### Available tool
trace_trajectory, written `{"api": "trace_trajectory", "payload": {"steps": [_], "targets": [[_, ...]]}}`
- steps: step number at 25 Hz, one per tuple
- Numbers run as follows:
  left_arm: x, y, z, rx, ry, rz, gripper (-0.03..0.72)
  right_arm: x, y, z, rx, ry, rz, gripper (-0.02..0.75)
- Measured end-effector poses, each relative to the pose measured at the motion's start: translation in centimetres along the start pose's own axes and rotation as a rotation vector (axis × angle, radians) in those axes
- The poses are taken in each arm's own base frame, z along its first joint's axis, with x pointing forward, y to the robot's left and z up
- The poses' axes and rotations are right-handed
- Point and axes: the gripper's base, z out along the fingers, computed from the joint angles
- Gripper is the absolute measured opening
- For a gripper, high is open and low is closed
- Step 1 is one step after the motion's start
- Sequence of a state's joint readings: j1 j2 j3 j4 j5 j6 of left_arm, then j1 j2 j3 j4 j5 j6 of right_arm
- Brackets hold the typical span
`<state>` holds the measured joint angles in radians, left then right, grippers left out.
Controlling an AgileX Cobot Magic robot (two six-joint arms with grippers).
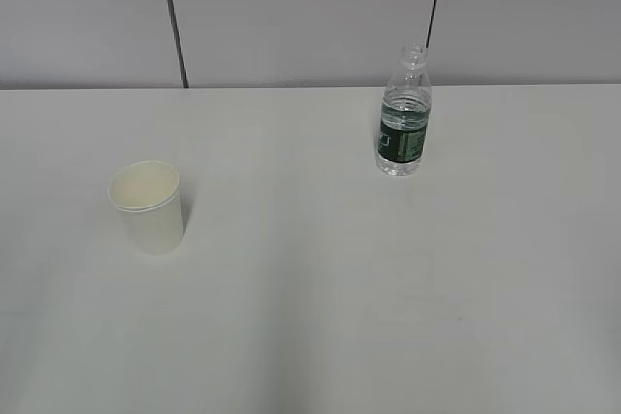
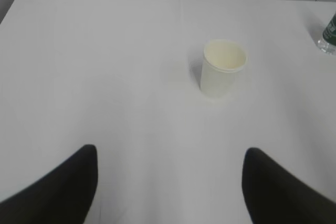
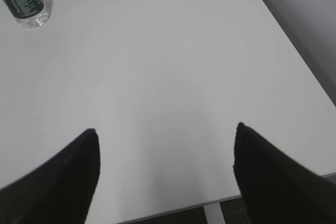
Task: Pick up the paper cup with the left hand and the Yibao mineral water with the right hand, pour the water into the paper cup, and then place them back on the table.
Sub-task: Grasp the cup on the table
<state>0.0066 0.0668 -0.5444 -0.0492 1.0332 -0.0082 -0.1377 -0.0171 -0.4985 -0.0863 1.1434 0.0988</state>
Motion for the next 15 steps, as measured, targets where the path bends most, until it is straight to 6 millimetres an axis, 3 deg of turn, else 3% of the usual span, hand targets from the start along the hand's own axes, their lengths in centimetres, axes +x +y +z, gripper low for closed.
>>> {"api": "trace_trajectory", "payload": {"steps": [10,15], "targets": [[-6.1,-0.5,7.3,0.066,-0.079,0.096,0.518,0.0,0.0,0.0,0.000,0.000,0.000,0.586],[-6.9,-1.7,11.2,0.141,-0.081,0.117,0.518,0.0,0.0,0.0,0.000,0.000,0.000,0.586]]}}
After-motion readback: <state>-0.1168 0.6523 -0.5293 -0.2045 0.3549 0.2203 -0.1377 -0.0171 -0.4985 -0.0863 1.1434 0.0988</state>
